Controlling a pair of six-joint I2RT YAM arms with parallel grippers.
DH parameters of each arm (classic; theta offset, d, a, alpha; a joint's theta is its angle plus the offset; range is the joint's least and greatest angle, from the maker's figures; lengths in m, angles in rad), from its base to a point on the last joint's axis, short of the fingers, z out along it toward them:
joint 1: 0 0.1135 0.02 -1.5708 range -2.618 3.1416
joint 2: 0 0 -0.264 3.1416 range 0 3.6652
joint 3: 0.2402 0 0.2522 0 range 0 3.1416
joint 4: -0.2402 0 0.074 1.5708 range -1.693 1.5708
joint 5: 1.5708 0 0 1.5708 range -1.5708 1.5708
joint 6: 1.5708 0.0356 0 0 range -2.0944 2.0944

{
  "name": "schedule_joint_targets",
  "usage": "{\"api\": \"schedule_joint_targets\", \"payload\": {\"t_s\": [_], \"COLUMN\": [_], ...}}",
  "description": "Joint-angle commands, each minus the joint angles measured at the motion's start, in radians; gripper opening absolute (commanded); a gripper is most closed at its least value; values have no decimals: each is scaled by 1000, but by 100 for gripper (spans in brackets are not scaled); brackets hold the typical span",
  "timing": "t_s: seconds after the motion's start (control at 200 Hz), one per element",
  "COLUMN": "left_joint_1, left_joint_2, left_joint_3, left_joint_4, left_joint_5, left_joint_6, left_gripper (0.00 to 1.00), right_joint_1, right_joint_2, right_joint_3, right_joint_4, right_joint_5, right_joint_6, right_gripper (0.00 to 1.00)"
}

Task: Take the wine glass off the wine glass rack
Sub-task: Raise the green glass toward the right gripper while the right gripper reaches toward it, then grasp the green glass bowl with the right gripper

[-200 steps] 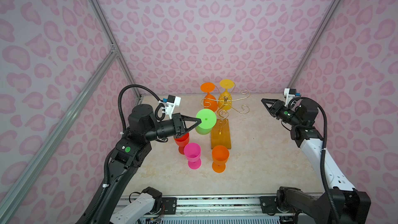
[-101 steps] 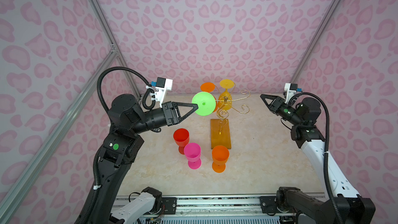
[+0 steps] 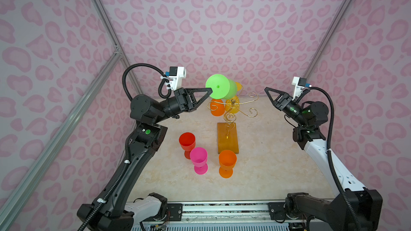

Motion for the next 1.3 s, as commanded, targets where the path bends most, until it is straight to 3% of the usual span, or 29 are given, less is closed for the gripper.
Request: {"api": "schedule_joint_targets", "payload": {"t_s": [0.0, 0.32, 0.595, 1.295], "left_joint_1": [-6, -43, -67, -76], "left_joint_2": [38, 166, 265, 397], "left_joint_3": [-36, -108, -104, -57], "left_joint_4": [316, 650, 806, 959], "left_joint_5": [-26, -91, -124, -162], "left_joint_6": [-179, -394, -504, -648], "left_gripper": [3, 3, 3, 3], "right_joint_1": [31, 83, 89, 109], "right_joint_2": [42, 119, 112, 187], "right_joint_3": [12, 10, -25, -19], "right_joint_4": [216, 330, 359, 652], "right_joint_5": [-24, -36, -32, -85], "right_joint_6": [90, 159, 171, 352], "right_gripper": [36, 38, 38, 37]}}
